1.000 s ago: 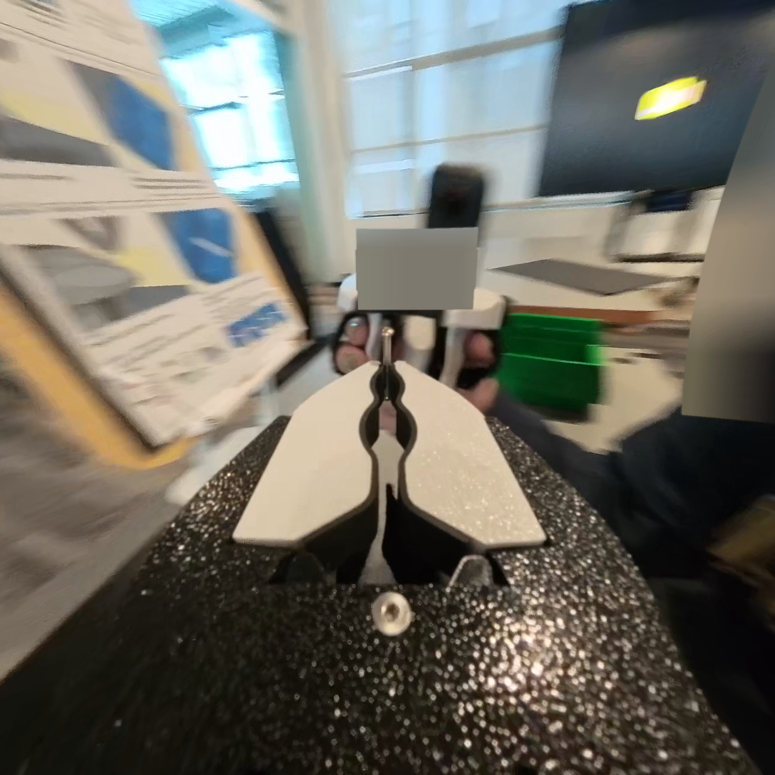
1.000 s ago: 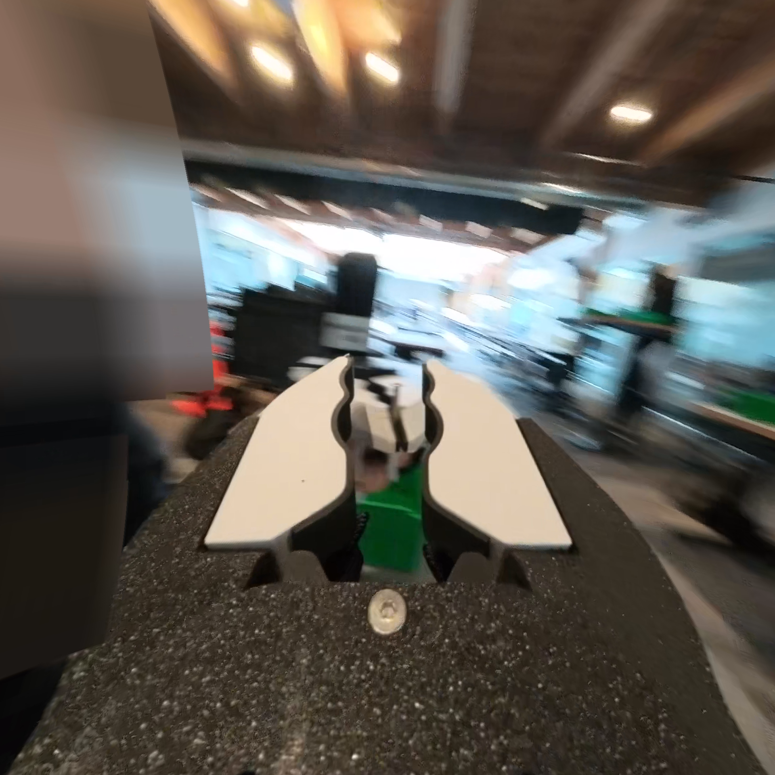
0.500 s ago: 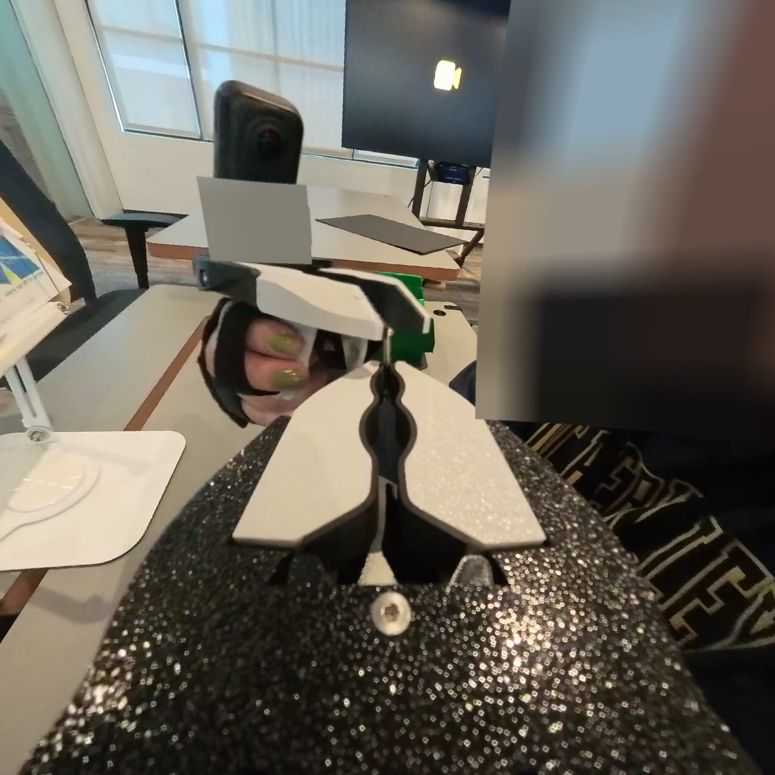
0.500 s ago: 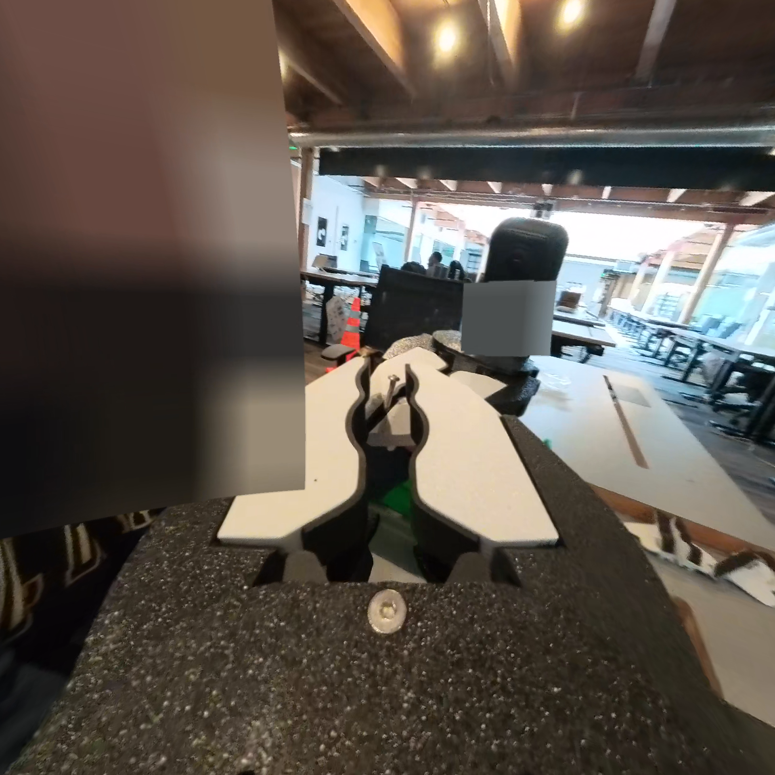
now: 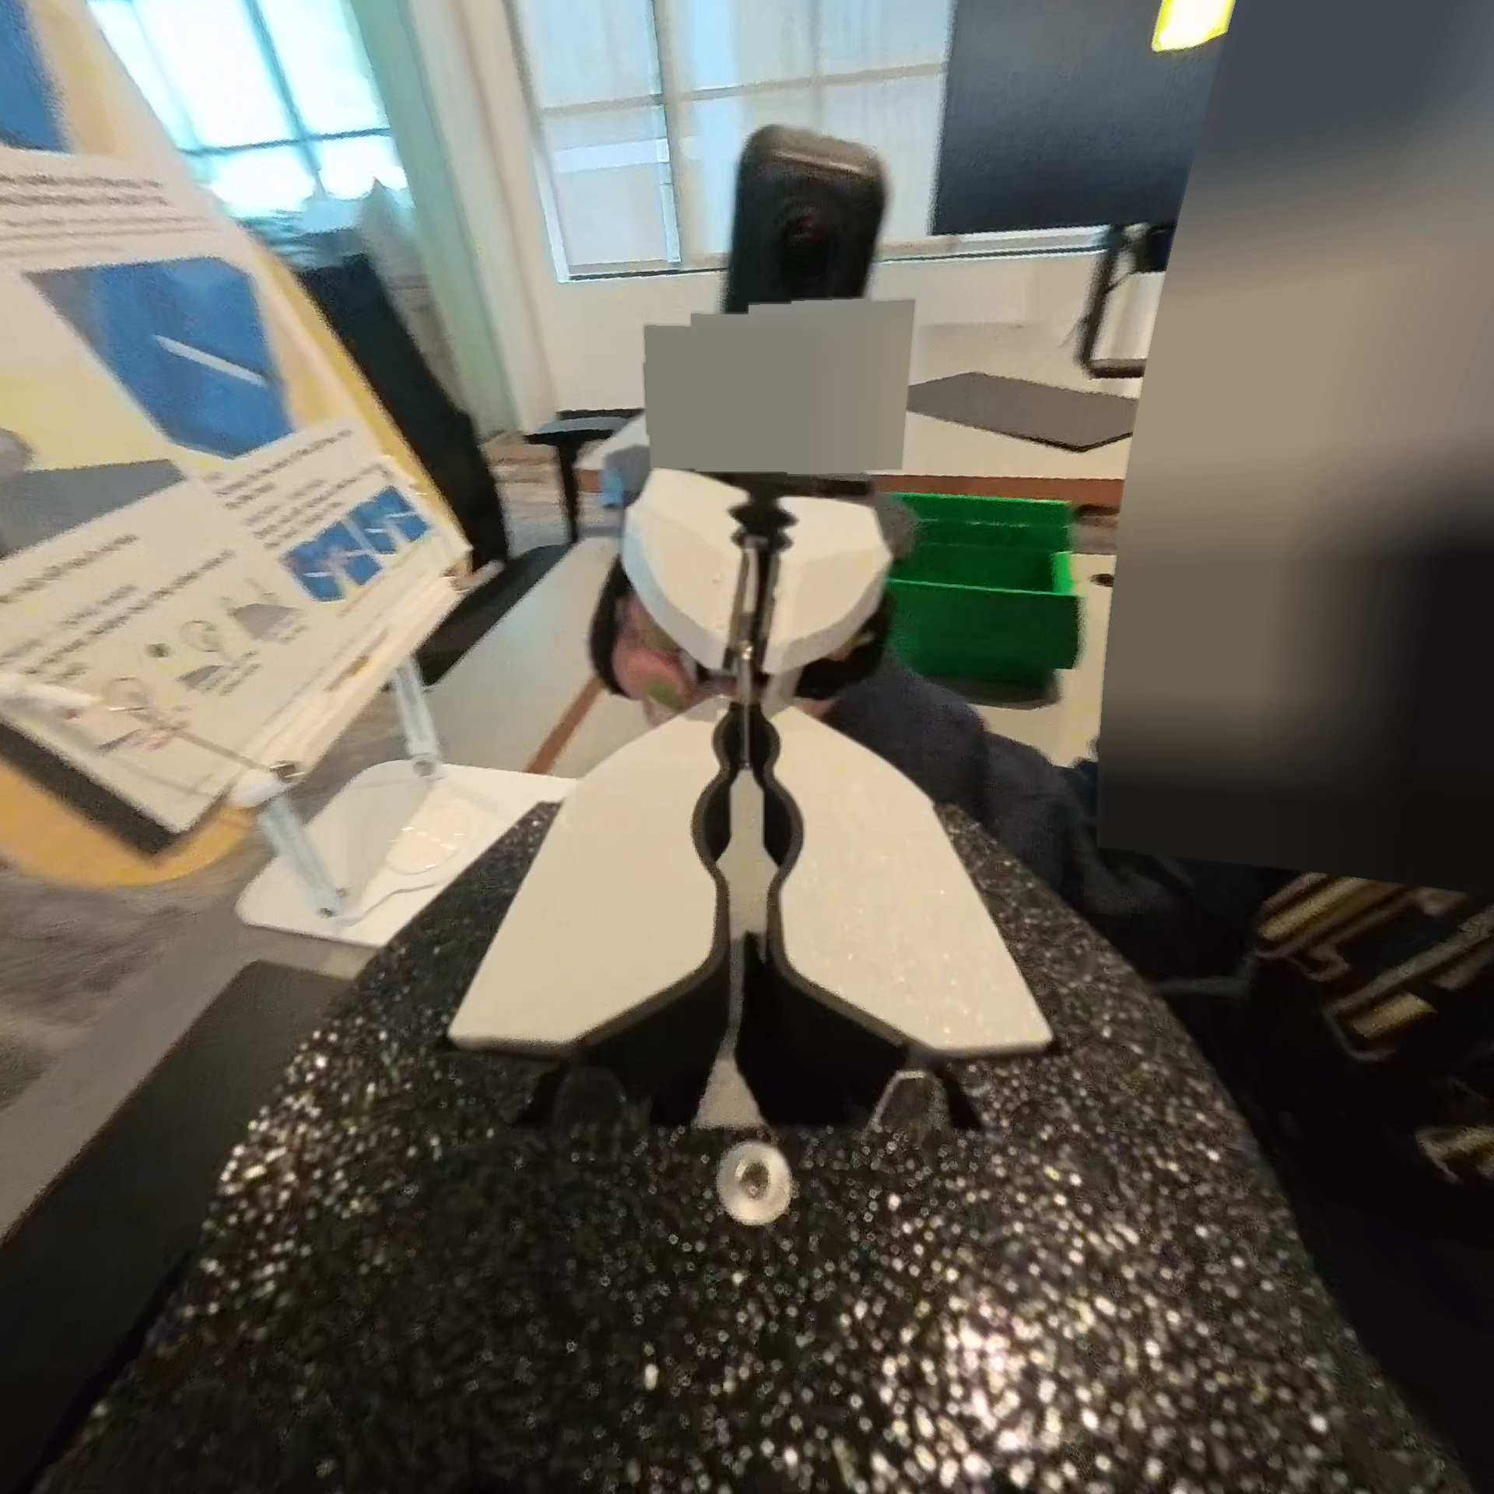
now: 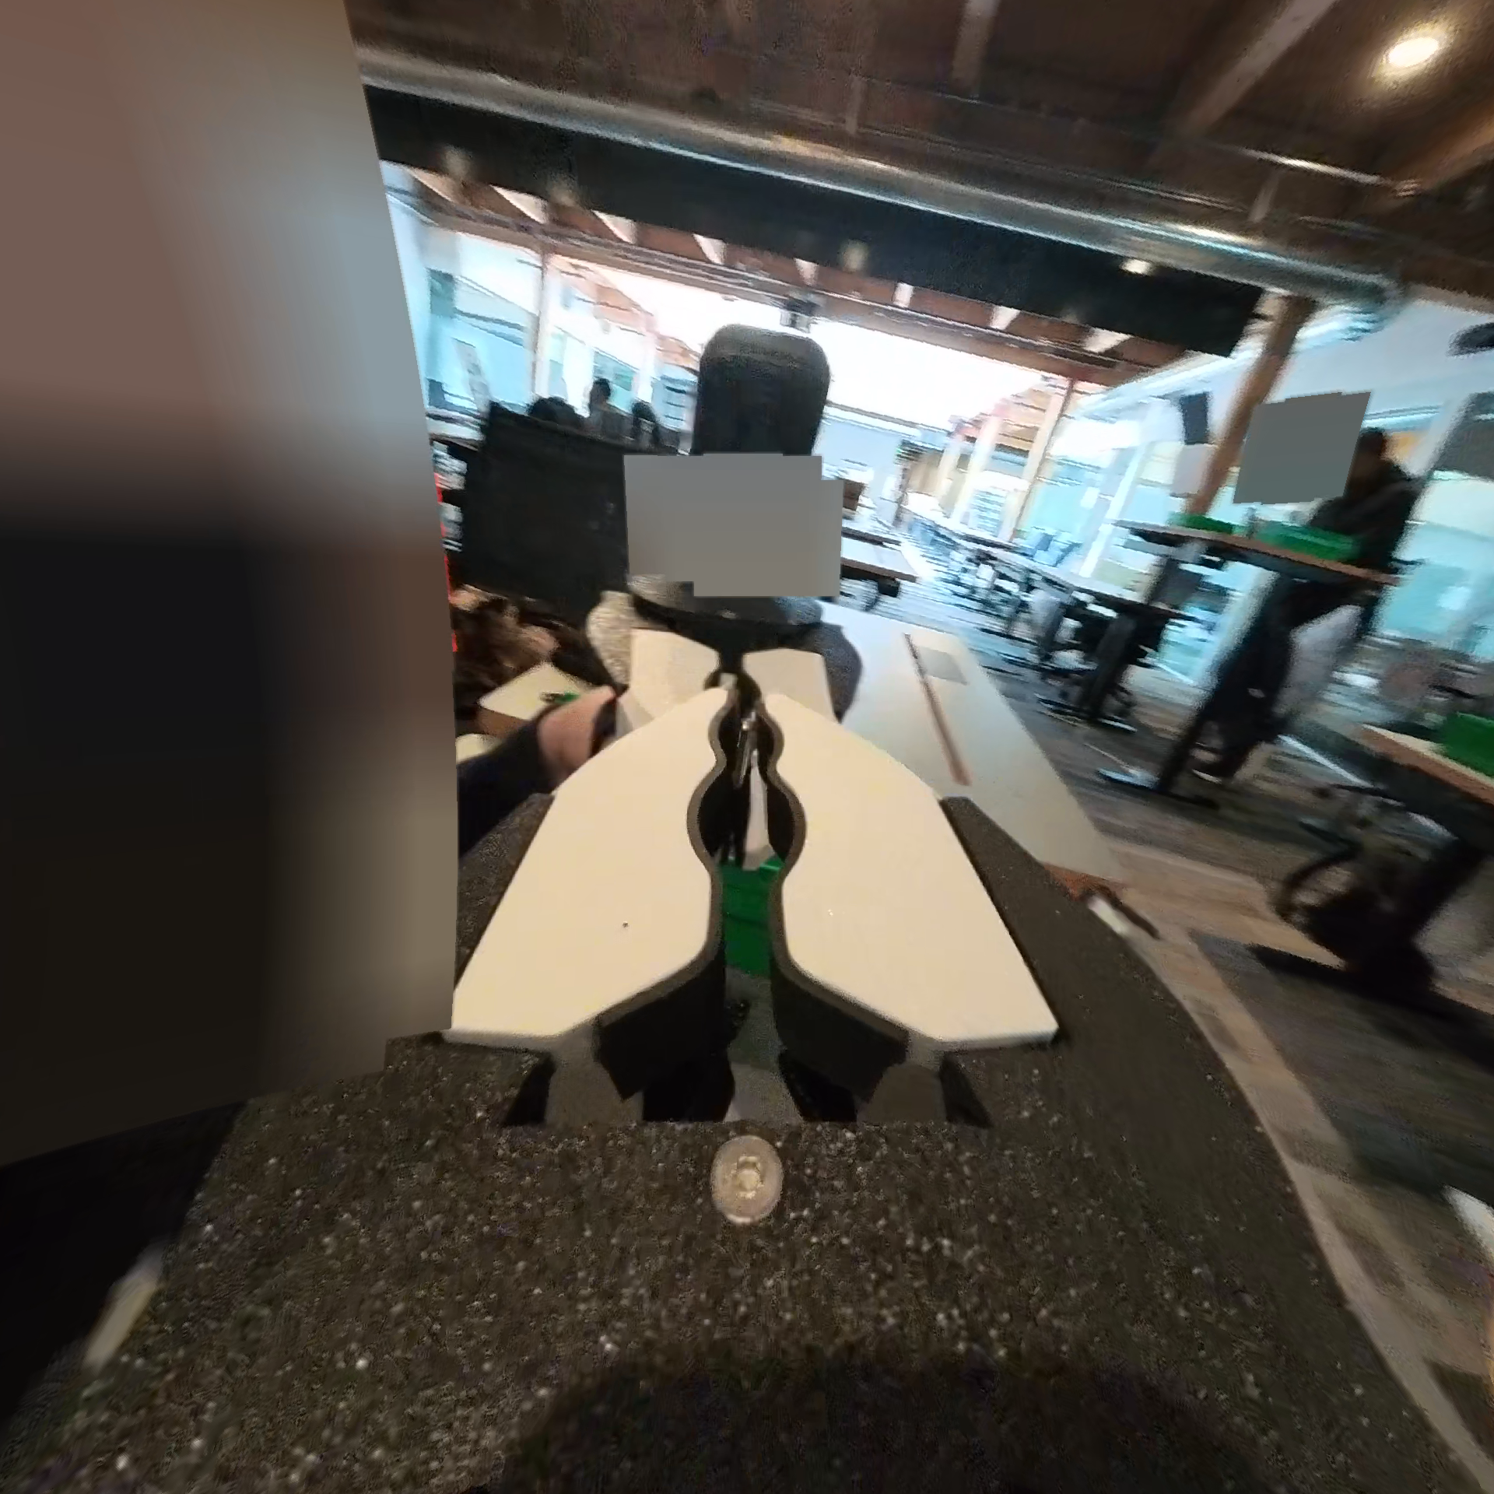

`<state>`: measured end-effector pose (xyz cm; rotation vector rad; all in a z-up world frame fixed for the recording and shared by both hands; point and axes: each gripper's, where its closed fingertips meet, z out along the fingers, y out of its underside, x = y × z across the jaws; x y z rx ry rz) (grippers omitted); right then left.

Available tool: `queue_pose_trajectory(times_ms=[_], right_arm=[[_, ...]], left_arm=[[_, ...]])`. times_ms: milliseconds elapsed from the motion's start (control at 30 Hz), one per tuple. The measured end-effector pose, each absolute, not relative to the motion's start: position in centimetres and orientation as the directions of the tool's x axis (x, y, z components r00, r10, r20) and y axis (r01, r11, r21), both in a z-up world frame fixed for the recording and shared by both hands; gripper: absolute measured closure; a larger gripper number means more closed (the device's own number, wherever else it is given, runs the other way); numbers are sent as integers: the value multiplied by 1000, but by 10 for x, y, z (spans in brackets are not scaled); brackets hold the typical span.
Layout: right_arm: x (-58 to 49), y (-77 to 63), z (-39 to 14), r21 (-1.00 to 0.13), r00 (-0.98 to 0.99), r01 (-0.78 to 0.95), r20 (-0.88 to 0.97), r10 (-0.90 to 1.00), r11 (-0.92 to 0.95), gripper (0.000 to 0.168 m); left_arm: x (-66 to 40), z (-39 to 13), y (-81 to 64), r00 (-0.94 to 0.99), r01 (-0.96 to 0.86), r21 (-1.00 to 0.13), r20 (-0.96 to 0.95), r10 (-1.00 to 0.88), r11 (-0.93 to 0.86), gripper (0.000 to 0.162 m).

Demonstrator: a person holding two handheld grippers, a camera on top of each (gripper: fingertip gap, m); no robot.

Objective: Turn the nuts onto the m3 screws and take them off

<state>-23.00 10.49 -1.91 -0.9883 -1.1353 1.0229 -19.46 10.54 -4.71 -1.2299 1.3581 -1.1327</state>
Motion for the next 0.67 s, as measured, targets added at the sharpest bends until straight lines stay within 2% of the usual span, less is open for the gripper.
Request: queue_pose_trajectory(times_ms=[33,167,267,367,667], right_arm=[[-230,110,-18,-962,177,-100,235,956,255,165],[-232,125,-16,-948,339,-6,298,892,318,165],[-230,113,-13,-933,294,-50,328,898,357,163],[-223,99,-12,-946,173,-121,277,945,300,147],[-227,84,-27,-945,76,-43,321,944,325,152]], left_arm=[[-194,-46,112,20,-125,-989,-86,-996,83,161],[-195,-43,133,231,-178,-968,-214,-949,175,161],[-194,-39,121,156,-142,-972,-207,-966,186,161],[-196,-40,114,106,-155,-963,-239,-965,222,161],[-191,-52,90,-20,-242,-888,-398,-917,390,161]])
